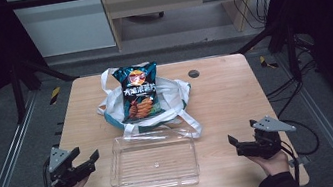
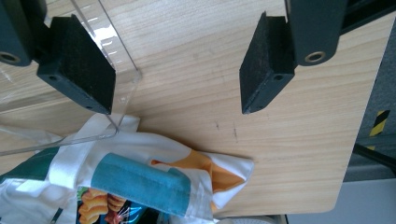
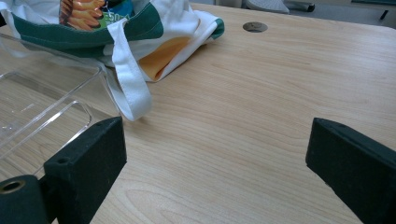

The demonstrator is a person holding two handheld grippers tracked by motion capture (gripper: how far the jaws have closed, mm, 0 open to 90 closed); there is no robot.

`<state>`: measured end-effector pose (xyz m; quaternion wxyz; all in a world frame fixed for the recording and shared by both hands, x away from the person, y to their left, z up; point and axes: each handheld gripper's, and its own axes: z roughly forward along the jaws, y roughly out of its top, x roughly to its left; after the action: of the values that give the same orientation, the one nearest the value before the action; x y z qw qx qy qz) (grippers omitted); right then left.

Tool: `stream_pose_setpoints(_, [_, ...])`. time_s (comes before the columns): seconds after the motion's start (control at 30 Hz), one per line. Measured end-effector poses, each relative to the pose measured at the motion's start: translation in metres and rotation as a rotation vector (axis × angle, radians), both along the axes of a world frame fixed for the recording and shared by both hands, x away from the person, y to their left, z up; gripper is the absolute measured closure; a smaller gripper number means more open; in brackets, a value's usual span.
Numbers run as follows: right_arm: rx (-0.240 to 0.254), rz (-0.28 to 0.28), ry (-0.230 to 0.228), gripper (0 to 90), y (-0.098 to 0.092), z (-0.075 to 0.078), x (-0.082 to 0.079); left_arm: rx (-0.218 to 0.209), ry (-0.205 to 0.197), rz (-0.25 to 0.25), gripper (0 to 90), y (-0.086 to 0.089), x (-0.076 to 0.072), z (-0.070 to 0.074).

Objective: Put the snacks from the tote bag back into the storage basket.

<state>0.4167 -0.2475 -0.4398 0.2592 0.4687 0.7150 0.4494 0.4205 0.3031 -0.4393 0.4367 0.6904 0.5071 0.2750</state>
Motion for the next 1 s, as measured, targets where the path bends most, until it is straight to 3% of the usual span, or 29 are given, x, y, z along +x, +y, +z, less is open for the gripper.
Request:
stream_pose_setpoints(0.5, [-0.005, 0.002, -0.006, 5.3, 0.003, 0.0, 0.001, -0.033, -0.037, -0.036, 26.1, -0.01, 0.009, 0.024])
stream_pose_setpoints(1.0, [-0.007, 0.009, -0.01, 5.4, 0.008, 0.0, 0.0, -0.043, -0.066, -0.076, 25.8, -0.026, 0.027, 0.049])
